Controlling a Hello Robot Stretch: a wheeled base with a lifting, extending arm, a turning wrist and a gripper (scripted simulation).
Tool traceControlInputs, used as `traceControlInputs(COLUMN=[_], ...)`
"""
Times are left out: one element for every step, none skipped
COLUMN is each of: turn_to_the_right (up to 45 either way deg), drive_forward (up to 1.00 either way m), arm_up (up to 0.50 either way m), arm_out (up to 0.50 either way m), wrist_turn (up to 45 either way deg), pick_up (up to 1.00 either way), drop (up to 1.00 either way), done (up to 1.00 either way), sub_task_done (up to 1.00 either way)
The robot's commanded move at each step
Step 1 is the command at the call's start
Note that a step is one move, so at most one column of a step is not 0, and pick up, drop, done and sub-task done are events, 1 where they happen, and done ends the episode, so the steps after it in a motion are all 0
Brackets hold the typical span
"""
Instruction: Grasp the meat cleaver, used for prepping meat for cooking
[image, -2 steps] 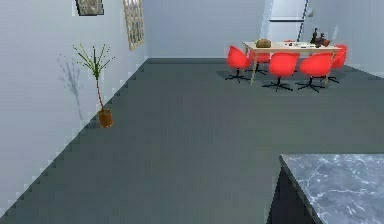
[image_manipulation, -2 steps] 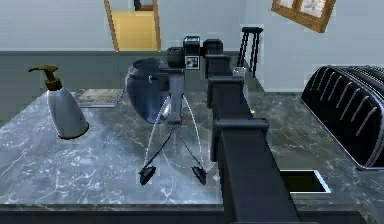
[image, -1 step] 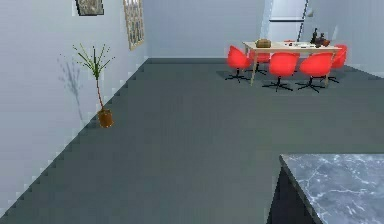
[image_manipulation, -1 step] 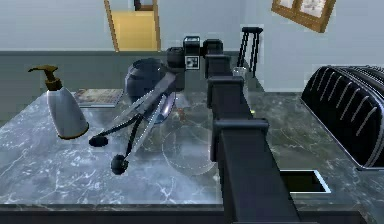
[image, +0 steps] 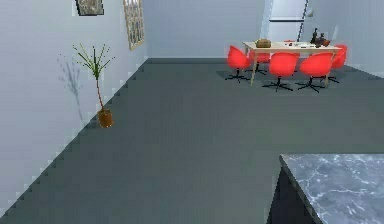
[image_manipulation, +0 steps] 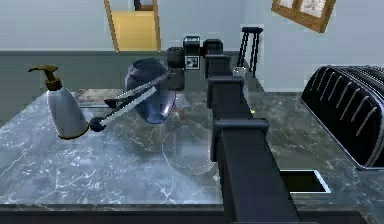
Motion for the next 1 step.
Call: traceControlInputs(turn_to_the_right=[0.0], drive_forward=[0.0], arm_up=[0.0], arm_out=[0.0], wrist_turn=[45.0], pick_up=[0.0], drop=[0.0], done=[0.0], sub_task_done=[0.0])
